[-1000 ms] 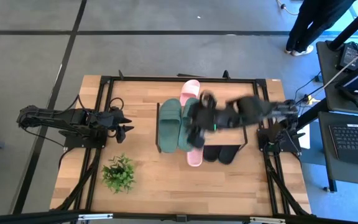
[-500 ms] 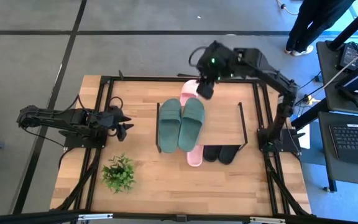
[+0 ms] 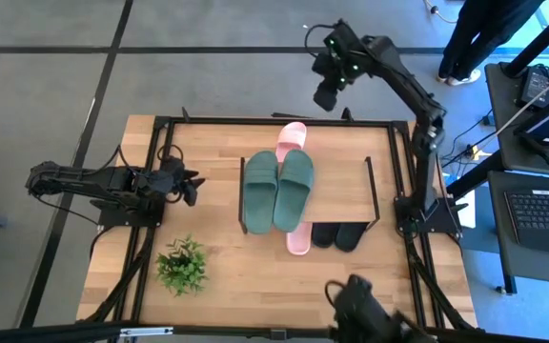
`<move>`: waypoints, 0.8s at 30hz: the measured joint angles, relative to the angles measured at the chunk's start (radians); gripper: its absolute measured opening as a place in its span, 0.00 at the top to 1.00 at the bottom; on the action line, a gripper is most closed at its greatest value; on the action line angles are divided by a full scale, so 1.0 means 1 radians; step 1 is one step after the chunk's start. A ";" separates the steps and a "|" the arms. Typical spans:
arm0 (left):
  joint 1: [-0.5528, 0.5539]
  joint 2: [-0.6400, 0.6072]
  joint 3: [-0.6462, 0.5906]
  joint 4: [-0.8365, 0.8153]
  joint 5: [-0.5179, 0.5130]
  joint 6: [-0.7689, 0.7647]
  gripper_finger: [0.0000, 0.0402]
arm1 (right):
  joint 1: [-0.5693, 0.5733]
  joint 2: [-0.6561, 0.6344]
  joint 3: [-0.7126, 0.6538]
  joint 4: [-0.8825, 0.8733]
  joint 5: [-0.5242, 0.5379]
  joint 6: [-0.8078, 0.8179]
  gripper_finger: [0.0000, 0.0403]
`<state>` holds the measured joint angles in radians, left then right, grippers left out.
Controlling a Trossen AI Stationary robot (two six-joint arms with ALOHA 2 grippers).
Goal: Pick and place slides into the shelf
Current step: Put the left pink slipper under the shelf
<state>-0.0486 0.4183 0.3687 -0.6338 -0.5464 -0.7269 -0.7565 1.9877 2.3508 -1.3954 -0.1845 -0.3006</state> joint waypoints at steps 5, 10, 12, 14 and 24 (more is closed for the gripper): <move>0.000 0.000 0.000 0.000 -0.049 -0.005 0.58 | -0.044 0.101 0.000 0.048 -0.004 -0.092 0.65; 0.000 0.000 0.000 -0.001 -0.067 -0.006 0.58 | -0.052 0.201 0.000 0.046 -0.114 -0.150 0.65; 0.000 0.000 0.000 -0.001 -0.090 -0.006 0.58 | -0.052 0.239 0.000 0.053 -0.161 -0.155 0.65; 0.000 0.000 0.000 -0.001 -0.116 -0.007 0.58 | -0.049 0.277 0.000 0.076 -0.166 -0.157 0.65; 0.001 0.000 0.000 -0.002 -0.149 -0.007 0.58 | -0.043 0.402 0.000 0.151 -0.167 -0.153 0.65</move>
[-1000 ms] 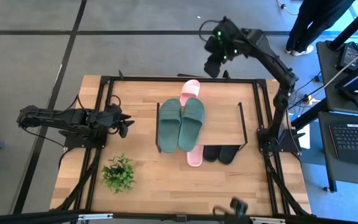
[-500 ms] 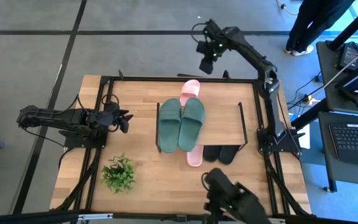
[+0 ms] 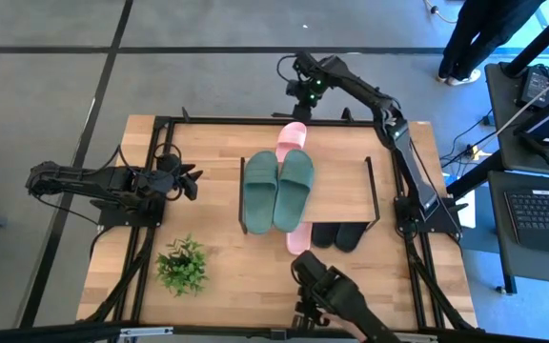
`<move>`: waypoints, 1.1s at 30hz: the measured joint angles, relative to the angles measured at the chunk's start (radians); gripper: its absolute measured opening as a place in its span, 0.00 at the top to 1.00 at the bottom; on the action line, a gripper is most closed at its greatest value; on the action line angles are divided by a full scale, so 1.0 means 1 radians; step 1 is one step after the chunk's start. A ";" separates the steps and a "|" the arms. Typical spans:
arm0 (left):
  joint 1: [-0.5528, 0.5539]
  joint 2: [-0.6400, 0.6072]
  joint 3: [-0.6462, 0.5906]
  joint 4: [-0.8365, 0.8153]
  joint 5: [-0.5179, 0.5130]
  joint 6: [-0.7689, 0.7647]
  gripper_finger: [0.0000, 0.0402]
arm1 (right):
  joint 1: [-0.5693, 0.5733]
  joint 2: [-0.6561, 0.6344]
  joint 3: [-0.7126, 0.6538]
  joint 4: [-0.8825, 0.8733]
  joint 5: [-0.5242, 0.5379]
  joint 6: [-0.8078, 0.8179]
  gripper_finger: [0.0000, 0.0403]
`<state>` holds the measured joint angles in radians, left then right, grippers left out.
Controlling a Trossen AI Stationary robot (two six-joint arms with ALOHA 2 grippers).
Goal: Pick and place slides into the shelf
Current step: Put the left pink slipper under the shelf
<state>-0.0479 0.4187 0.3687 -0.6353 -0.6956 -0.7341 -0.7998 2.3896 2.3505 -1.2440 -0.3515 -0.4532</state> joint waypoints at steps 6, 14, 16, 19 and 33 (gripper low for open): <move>0.000 0.000 0.000 0.000 0.000 0.000 0.58 | 0.000 0.041 0.000 0.022 0.040 0.002 0.65; 0.000 0.000 0.000 0.000 0.001 0.000 0.58 | 0.000 0.109 0.000 0.056 0.051 0.003 0.65; 0.000 0.000 0.000 0.000 0.001 -0.007 0.58 | 0.000 0.119 0.000 0.075 0.088 0.004 0.65; 0.000 0.000 0.000 0.000 0.002 -0.024 0.58 | 0.000 0.134 0.000 0.087 0.139 0.005 0.65; 0.000 0.000 0.000 0.000 0.002 -0.024 0.58 | 0.000 0.148 0.000 0.047 0.135 0.006 0.65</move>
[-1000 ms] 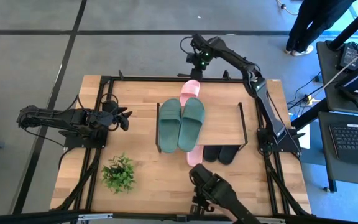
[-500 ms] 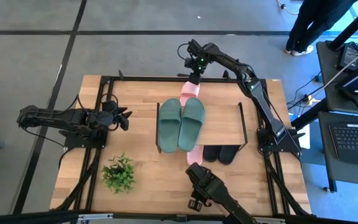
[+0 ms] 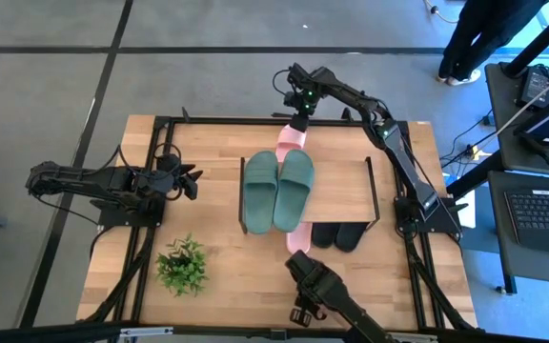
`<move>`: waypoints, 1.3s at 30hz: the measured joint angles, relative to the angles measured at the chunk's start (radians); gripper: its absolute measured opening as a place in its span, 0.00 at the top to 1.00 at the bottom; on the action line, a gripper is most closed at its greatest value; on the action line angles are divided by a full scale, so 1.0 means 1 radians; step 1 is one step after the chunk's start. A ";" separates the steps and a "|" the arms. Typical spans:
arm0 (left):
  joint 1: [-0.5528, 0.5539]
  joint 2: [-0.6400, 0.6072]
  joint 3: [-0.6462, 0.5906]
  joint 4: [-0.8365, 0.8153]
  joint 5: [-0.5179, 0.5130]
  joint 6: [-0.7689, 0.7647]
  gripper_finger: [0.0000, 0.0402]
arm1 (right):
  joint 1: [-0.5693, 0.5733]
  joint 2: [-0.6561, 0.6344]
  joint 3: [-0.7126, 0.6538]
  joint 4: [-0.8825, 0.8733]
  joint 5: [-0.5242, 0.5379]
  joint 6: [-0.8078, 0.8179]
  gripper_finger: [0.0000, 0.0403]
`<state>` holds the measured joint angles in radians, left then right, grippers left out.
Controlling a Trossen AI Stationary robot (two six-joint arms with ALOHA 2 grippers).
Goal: Pick and place slides into the shelf
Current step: Put the left pink slipper under the shelf
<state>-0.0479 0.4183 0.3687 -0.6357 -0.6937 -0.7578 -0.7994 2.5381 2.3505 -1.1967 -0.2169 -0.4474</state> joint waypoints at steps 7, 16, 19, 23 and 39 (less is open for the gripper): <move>0.000 0.000 0.000 0.000 0.000 0.000 0.58 | -0.001 0.000 0.000 -0.022 -0.047 -0.002 0.65; 0.000 0.000 0.000 0.000 -0.004 0.001 0.58 | -0.001 0.027 0.000 -0.012 -0.052 0.000 0.65; 0.000 0.000 0.000 0.000 -0.004 0.001 0.58 | -0.001 0.036 0.001 -0.014 -0.058 0.000 0.65; 0.000 0.000 0.000 -0.004 -0.004 0.001 0.58 | 0.000 0.040 0.000 -0.010 -0.051 0.001 0.69; 0.000 0.000 0.000 -0.031 -0.005 0.008 0.58 | -0.003 0.037 0.002 0.022 -0.042 -0.006 0.95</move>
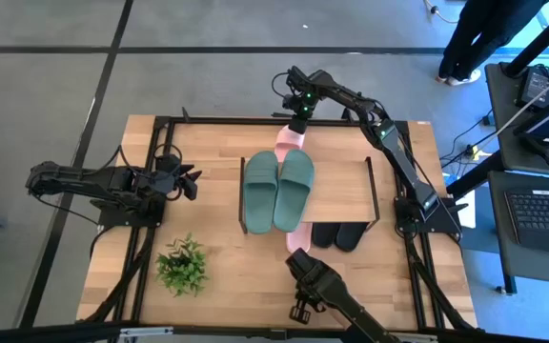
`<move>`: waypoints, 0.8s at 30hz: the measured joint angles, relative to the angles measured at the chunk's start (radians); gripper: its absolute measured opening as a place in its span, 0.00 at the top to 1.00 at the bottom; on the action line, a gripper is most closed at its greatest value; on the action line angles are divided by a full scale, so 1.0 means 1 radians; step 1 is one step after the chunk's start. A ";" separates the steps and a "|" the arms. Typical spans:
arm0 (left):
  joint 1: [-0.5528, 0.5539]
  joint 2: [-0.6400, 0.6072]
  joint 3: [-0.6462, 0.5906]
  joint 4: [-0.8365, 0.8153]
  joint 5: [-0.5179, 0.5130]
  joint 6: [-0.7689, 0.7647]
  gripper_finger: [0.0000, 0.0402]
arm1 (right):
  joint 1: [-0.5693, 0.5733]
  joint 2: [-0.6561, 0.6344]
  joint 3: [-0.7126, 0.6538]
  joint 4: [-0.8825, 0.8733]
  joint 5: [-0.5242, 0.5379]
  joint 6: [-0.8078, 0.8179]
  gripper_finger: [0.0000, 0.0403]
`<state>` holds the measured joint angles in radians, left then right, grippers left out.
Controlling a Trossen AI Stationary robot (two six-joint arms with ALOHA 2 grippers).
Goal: Pick and place slides into the shelf
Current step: Put the left pink slipper under the shelf
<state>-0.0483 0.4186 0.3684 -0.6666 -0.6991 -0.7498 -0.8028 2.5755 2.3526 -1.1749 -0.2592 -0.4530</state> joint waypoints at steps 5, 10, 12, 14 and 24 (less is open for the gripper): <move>0.000 0.000 0.000 -0.007 -0.015 0.000 0.58 | 0.000 -0.004 0.001 0.005 -0.008 0.001 0.95; 0.000 0.000 0.000 -0.008 -0.047 0.001 0.58 | 0.000 -0.027 0.001 0.005 -0.009 0.001 0.95; 0.000 0.000 0.000 -0.014 -0.049 0.001 0.58 | 0.000 -0.049 0.001 0.007 -0.008 0.000 0.95; 0.000 0.000 0.000 -0.028 -0.049 0.001 0.58 | 0.000 -0.080 0.001 0.008 -0.008 0.000 0.95; 0.000 0.000 0.000 -0.078 -0.131 0.001 0.58 | 0.004 -0.282 0.002 0.075 -0.008 0.033 0.95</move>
<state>-0.0483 0.4183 0.3683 -0.7451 -0.8299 -0.7487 -0.7990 2.2937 2.3550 -1.1000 -0.2672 -0.4197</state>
